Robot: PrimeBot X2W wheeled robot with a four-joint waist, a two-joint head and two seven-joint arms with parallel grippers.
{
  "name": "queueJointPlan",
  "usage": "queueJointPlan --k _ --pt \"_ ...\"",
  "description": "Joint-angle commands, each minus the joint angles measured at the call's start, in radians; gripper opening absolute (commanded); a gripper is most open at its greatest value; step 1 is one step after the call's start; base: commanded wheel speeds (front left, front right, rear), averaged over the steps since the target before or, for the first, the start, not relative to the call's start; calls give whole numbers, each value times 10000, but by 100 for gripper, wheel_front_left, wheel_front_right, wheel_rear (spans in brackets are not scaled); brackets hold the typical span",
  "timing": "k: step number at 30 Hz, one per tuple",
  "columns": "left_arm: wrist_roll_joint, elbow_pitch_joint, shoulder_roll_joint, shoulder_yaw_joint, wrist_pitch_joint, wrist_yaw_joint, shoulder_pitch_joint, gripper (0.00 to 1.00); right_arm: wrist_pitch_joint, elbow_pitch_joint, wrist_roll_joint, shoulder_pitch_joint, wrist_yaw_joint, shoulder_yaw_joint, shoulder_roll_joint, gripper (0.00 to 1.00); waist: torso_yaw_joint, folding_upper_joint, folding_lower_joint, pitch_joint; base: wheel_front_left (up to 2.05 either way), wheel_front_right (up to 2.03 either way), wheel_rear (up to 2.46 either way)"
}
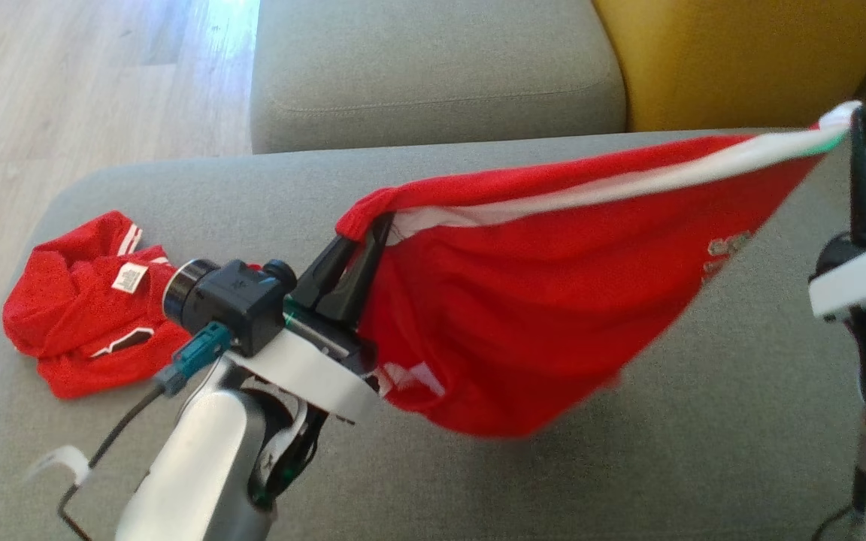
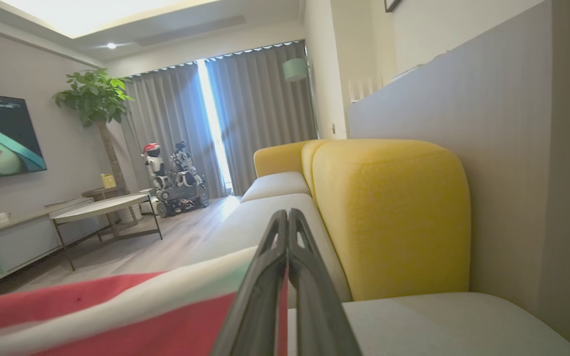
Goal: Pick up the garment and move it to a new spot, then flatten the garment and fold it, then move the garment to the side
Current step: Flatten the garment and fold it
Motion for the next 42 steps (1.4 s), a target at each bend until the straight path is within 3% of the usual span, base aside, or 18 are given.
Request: queueJointPlan --k 1,8,12,15,18,19,21,26,32,42 --pt "-118 -691 202 344 238 46 -302 0 270 -720 -104 -154 -7 130 110 0 -28 -1 0 4 0 0 0" --pt "-545 -2289 463 427 1750 45 -703 0 1428 -2092 -387 -240 -7 -53 320 0 -174 -1 0 526 0 0 0" --pt "-728 -1921 499 541 2363 -72 -1987 0 1837 -1505 88 -1438 -7 132 334 0 -271 -1 0 1438 0 0 0" --pt "-901 -1120 472 663 2677 -202 -3647 0 1878 -514 345 -3170 -7 233 337 0 -367 -1 0 2606 0 0 0" --pt "-800 172 589 792 2642 -301 -5693 0 1363 833 274 -5364 -7 533 338 0 -458 -1 0 3668 0 0 0" --pt "-580 1166 717 854 2353 -343 -7174 0 740 1849 248 -6909 -7 582 338 0 -499 -1 0 4282 0 0 0" --pt "-245 2144 821 917 1786 -362 -8599 0 -130 2828 172 -8350 -7 542 339 0 -520 -1 0 4767 0 0 0" --pt "224 4331 685 1105 69 -321 -10800 0 -2273 5111 130 -10445 -7 -35 339 0 -477 -1 0 5302 0 0 0" --pt "182 5872 296 834 -969 -351 -10965 0 -3045 6790 271 -10236 -7 127 339 0 -357 -1 0 5520 0 0 0" --pt "-28 7575 -161 -896 -1604 -421 -8124 0 -3002 9883 385 -8120 -7 540 80 0 -237 -1 0 5345 0 0 0"
